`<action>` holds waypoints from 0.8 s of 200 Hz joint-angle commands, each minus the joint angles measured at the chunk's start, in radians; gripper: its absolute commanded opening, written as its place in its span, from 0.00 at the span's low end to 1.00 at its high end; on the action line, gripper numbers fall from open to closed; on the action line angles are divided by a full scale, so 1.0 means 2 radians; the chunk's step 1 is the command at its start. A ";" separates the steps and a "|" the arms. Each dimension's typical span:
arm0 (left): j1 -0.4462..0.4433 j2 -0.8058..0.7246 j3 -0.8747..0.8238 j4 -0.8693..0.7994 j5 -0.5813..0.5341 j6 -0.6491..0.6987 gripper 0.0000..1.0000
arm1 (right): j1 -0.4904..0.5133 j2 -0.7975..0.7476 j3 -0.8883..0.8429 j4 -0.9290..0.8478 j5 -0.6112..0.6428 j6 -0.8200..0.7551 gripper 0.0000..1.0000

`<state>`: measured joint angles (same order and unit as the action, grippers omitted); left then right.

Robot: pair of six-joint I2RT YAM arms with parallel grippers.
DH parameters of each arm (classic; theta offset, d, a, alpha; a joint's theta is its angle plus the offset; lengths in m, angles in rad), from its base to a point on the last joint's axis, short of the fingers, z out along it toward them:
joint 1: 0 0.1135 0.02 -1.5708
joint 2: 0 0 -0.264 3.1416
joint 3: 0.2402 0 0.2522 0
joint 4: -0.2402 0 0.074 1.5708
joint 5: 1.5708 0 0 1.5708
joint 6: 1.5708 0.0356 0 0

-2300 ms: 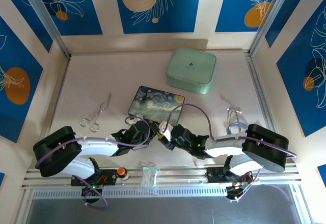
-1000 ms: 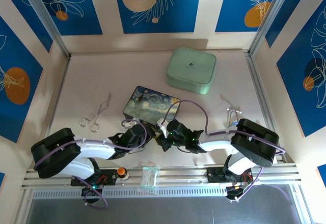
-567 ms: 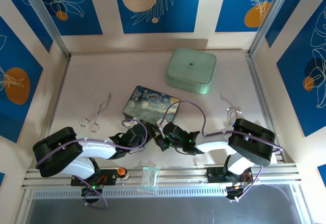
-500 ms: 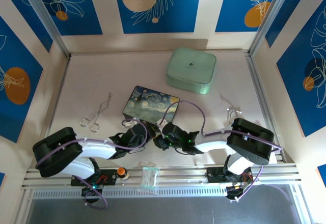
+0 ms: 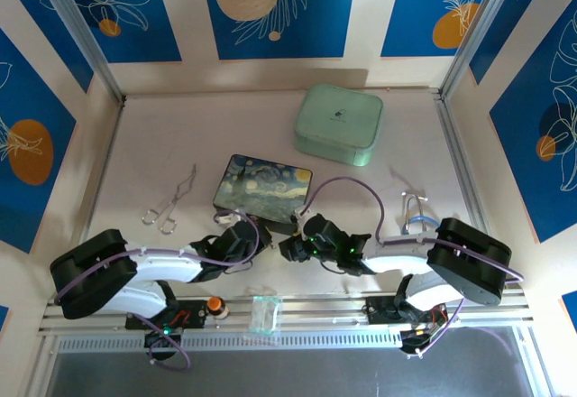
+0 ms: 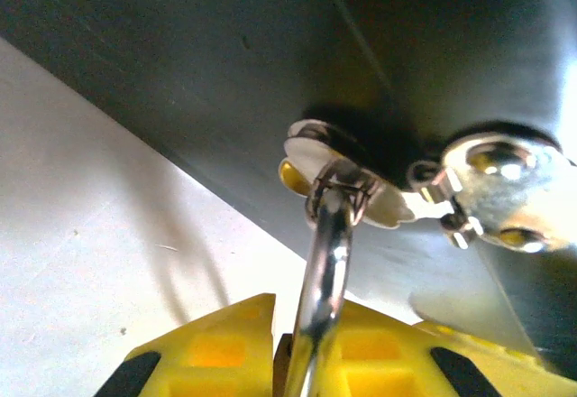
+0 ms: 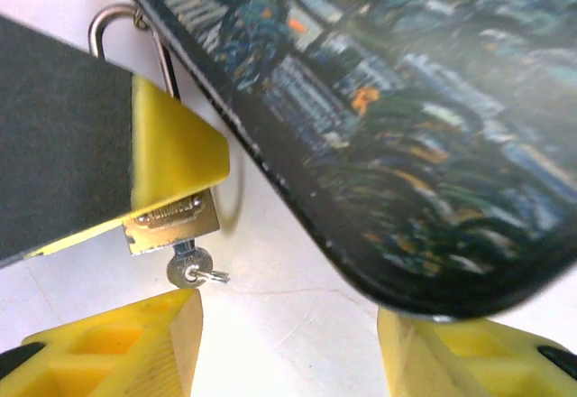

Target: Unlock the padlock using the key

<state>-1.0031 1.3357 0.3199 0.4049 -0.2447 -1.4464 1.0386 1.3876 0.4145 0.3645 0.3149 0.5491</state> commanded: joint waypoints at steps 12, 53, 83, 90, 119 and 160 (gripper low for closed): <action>0.005 0.002 0.013 -0.092 0.007 0.043 0.03 | -0.017 -0.005 0.022 -0.034 0.050 0.037 0.53; 0.006 -0.009 0.031 -0.159 -0.005 0.074 0.04 | -0.033 0.001 0.035 -0.057 0.069 0.062 0.53; 0.010 -0.018 0.043 -0.220 -0.021 0.097 0.07 | -0.036 0.010 0.043 -0.068 0.073 0.068 0.53; 0.011 -0.019 0.043 -0.228 -0.024 0.102 0.07 | -0.038 0.012 0.043 -0.068 0.073 0.072 0.53; 0.014 -0.004 0.052 -0.260 -0.037 0.125 0.12 | -0.046 0.022 0.045 -0.062 0.065 0.079 0.53; 0.012 0.026 0.065 -0.261 -0.044 0.141 0.19 | -0.048 0.036 0.052 -0.063 0.055 0.083 0.53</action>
<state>-0.9867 1.3319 0.4526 0.0727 -0.2756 -1.2415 0.9569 1.4391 0.4942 0.2447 0.4107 0.6888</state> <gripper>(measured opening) 0.179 0.526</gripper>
